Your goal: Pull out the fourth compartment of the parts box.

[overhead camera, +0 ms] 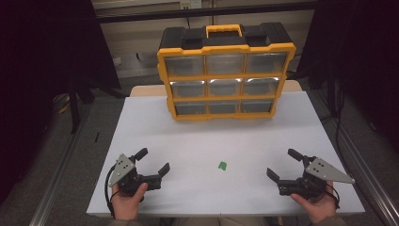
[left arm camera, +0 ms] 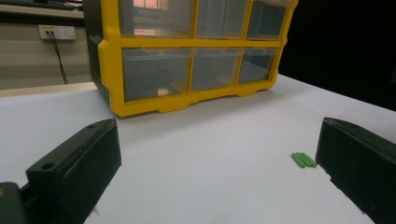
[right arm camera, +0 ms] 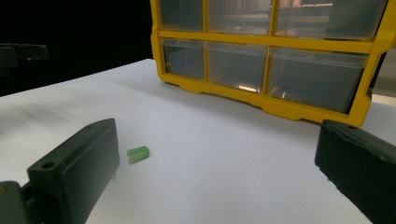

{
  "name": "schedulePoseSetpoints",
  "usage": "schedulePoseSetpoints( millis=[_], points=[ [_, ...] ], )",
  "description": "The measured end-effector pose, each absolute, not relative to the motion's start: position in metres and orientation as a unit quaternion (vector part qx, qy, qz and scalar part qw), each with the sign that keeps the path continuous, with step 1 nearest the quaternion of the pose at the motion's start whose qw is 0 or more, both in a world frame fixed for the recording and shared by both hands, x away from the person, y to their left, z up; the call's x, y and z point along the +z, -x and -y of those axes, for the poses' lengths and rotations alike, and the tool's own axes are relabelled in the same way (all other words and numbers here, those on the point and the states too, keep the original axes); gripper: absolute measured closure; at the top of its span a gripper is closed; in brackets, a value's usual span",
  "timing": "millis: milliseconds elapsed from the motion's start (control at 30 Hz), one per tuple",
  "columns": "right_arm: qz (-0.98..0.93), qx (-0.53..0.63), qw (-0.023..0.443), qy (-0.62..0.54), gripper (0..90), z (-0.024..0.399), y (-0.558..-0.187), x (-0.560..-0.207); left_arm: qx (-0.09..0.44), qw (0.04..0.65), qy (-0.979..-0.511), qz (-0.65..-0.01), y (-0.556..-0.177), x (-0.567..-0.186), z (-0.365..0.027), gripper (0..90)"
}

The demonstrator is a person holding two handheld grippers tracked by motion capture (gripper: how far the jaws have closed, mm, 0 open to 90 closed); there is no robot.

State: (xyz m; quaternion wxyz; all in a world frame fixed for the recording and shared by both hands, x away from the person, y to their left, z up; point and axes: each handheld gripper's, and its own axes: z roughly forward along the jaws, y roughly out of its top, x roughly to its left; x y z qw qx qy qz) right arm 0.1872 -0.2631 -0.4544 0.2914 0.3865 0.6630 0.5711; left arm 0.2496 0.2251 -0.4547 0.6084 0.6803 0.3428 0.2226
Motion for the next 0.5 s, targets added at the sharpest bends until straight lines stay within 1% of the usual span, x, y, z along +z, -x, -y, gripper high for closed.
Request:
schedulePoseSetpoints(
  millis=[133, 400, 500],
  points=[
    [-0.661, 0.573, 0.293, -0.386, 0.0, 0.264, -0.187, -0.454, 0.228, 0.603, -0.685, -0.340, -0.250, -0.453, -0.225, 0.0],
    [-0.658, 0.575, 0.295, -0.386, 0.0, 0.266, -0.185, -0.454, 0.229, 0.607, -0.673, -0.355, -0.257, -0.449, -0.215, 0.0],
    [-0.655, 0.577, 0.296, -0.388, 0.0, 0.265, -0.185, -0.453, 0.226, 0.606, -0.678, -0.350, -0.258, -0.447, -0.209, 0.0]
  ],
)
